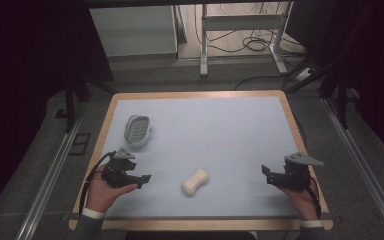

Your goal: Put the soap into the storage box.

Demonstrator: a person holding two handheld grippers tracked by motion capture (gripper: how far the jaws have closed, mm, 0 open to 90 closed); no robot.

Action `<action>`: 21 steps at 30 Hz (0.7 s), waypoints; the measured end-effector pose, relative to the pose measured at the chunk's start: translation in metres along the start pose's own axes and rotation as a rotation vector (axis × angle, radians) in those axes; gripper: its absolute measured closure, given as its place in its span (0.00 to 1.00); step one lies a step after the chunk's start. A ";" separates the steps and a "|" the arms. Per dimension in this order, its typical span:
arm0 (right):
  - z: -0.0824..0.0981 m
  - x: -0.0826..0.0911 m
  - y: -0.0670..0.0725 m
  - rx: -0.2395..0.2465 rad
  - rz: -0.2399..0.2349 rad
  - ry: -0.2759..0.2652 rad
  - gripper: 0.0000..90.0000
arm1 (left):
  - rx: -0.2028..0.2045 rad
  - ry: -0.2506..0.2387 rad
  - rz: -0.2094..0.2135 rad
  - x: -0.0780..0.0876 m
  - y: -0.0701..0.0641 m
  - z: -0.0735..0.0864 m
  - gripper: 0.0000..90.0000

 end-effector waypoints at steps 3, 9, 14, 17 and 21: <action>0.001 -0.001 -0.001 -0.001 0.002 0.004 0.10 | -0.009 0.005 0.007 -0.003 -0.005 -0.002 0.29; 0.001 0.000 -0.002 -0.005 0.009 0.007 0.10 | -0.031 0.014 0.032 -0.011 -0.019 -0.006 0.29; 0.002 0.000 -0.003 -0.009 0.012 0.006 0.10 | -0.047 0.031 0.040 -0.018 -0.026 -0.008 0.29; 0.002 0.000 -0.004 -0.010 0.013 0.006 0.10 | -0.056 0.035 0.048 -0.020 -0.031 -0.011 0.29; 0.002 -0.001 -0.004 -0.009 0.014 0.008 0.10 | -0.065 0.042 0.058 -0.023 -0.037 -0.014 0.30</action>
Point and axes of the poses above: each handheld gripper's, and its own axes: x roughly backward along the jaws, z roughly out of its underside, y roughly to its left, the point moved 9 cm from there along -x, roughly forward along the jaws, and after that the axes turned 9 degrees about y, right-handed, at the moved point
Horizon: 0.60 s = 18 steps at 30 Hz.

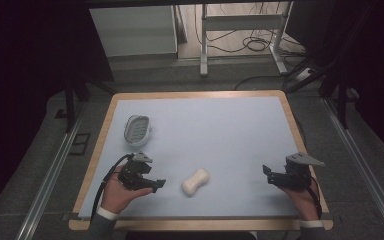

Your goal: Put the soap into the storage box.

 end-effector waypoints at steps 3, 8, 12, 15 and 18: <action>0.000 -0.001 0.000 0.000 0.002 0.002 0.10 | -0.005 0.008 0.004 -0.004 -0.003 -0.002 0.30; 0.001 -0.002 0.000 0.003 0.005 0.007 0.10 | -0.019 0.021 0.015 -0.009 -0.010 -0.007 0.30; 0.001 -0.002 0.000 0.003 0.006 0.006 0.10 | -0.032 0.024 0.019 -0.013 -0.016 -0.010 0.31; 0.001 -0.002 -0.001 0.002 0.006 0.006 0.10 | -0.038 0.028 0.024 -0.016 -0.021 -0.013 0.31; 0.001 -0.001 -0.001 0.002 0.007 0.005 0.10 | -0.052 0.035 0.029 -0.019 -0.025 -0.015 0.31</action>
Point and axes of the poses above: each handheld gripper's, and its own axes: x roughly backward along the jaws, z roughly out of its underside, y roughly to its left, the point moved 9 cm from there along -x, roughly forward along the jaws, and after that the axes turned 9 degrees about y, right-handed, at the moved point
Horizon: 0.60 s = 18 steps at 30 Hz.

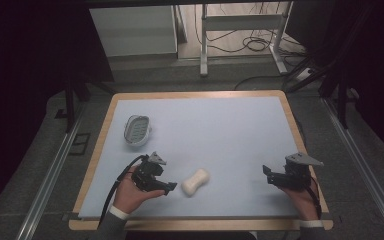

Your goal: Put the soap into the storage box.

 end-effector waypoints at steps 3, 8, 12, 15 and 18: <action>0.000 0.000 0.000 0.000 0.001 0.000 0.10 | -0.006 0.007 0.005 -0.003 -0.004 -0.003 0.31; 0.000 -0.001 0.000 0.003 0.006 0.004 0.10 | -0.026 0.008 0.015 -0.007 -0.012 -0.007 0.31; 0.000 -0.001 0.002 0.003 -0.002 0.008 0.10 | -0.029 0.016 0.019 -0.012 -0.015 -0.010 0.31; -0.001 0.001 0.003 0.005 -0.005 0.001 0.10 | -0.041 0.014 0.023 -0.013 -0.020 -0.013 0.31; -0.002 0.002 0.003 0.004 -0.004 -0.004 0.10 | -0.044 0.018 0.020 -0.014 -0.022 -0.015 0.31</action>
Point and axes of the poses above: each handheld gripper's, and its own axes: x roughly backward along the jaws, z roughly out of its underside, y roughly to its left, the point moved 9 cm from there along -x, roughly forward along the jaws, and after that the axes turned 9 degrees about y, right-handed, at the moved point
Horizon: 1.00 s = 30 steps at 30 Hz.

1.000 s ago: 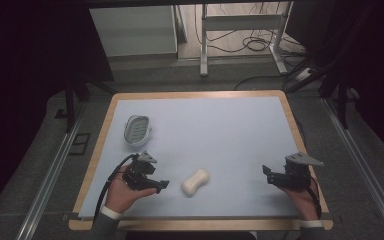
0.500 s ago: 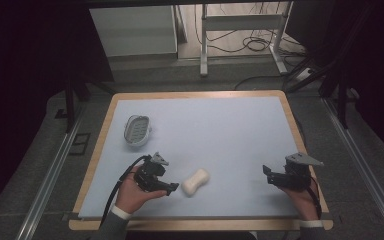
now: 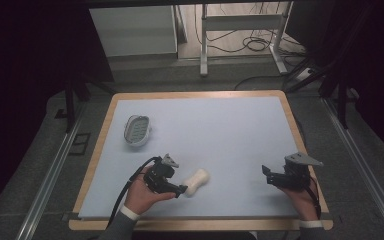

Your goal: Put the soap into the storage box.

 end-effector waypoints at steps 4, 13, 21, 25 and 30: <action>-0.001 0.001 0.002 -0.001 -0.010 -0.001 0.10 | -0.010 0.004 -0.002 -0.001 -0.003 -0.003 0.31; 0.000 0.000 0.001 0.002 0.004 0.004 0.10 | -0.019 0.026 -0.003 -0.011 -0.008 -0.011 0.32; 0.001 -0.001 0.000 0.006 0.009 0.010 0.10 | -0.028 0.046 0.008 -0.020 -0.013 -0.025 0.33; 0.001 -0.002 -0.001 0.004 0.008 0.010 0.10 | -0.039 0.061 0.001 -0.026 -0.014 -0.030 0.36; 0.002 -0.002 -0.002 0.007 0.015 0.011 0.10 | -0.042 0.077 0.000 -0.034 -0.017 -0.034 0.37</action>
Point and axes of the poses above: each handheld gripper's, and its own axes: x roughly backward along the jaws, z roughly out of its underside, y roughly to its left, the point moved 9 cm from there along -x, roughly forward along the jaws, and after that the axes turned 9 degrees about y, right-handed, at the moved point
